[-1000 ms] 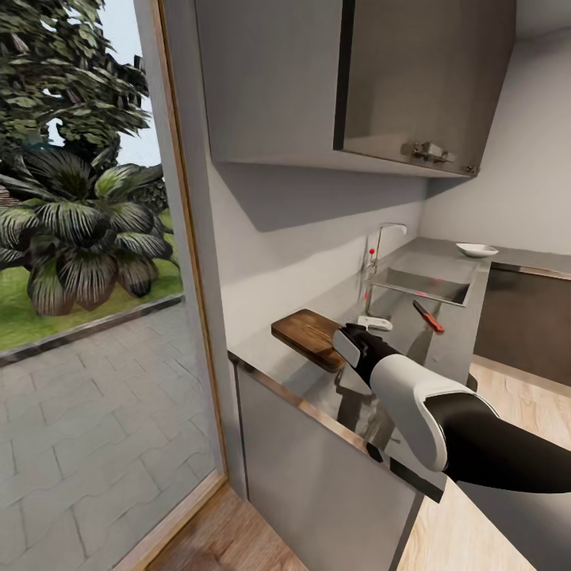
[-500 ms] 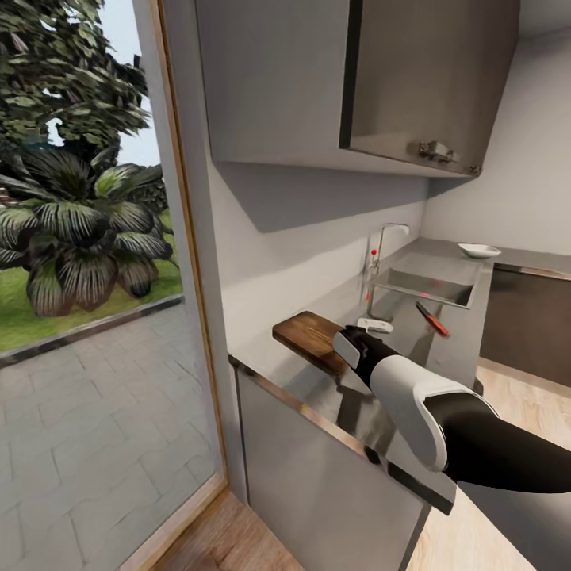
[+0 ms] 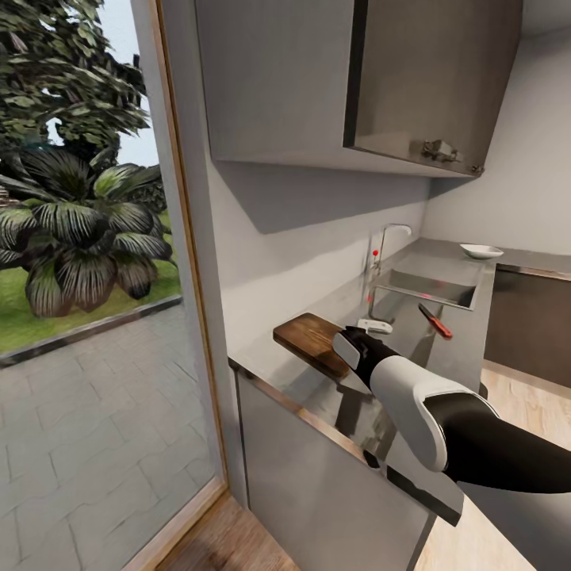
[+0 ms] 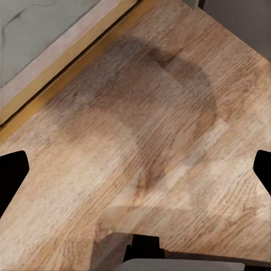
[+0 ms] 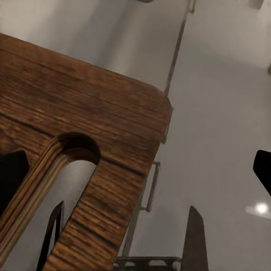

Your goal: In the kitchen, take the Vidalia onion out of the sink, dice it on the chopping board with the paring knife, put the diced onion into the bowl on the countertop, then place both the paring knife and the chopping board into the sink.

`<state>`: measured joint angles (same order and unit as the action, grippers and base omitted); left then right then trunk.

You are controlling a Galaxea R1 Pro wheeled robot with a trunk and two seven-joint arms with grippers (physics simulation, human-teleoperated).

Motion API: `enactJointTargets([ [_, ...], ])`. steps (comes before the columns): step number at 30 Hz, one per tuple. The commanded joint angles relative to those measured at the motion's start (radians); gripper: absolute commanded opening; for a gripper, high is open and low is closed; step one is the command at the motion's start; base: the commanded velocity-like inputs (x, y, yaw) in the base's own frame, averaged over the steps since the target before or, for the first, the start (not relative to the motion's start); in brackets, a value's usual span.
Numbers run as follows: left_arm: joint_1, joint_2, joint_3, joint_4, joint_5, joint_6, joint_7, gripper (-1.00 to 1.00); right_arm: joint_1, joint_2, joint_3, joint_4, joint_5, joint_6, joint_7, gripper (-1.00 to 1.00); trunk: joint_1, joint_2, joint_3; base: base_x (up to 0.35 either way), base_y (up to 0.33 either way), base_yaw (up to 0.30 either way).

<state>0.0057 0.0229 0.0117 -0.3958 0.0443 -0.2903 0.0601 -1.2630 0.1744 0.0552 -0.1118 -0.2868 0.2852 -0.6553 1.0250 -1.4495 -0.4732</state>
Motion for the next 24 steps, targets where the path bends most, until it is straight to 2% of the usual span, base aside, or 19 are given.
enactJointTargets([
  [1,0.0,0.0,-0.001,-0.002,0.005,-0.001,0.001,1.0,0.0,0.0,0.006,-0.002,-0.005,0.008,-0.004,1.0,0.0,-0.001,-0.001,0.0,0.0,0.0],
  [24,0.0,0.0,-0.001,-0.001,0.005,-0.001,0.001,1.0,0.002,0.0,0.006,-0.002,-0.003,0.008,-0.004,1.0,0.0,-0.001,-0.001,-0.019,-0.01,0.0],
])
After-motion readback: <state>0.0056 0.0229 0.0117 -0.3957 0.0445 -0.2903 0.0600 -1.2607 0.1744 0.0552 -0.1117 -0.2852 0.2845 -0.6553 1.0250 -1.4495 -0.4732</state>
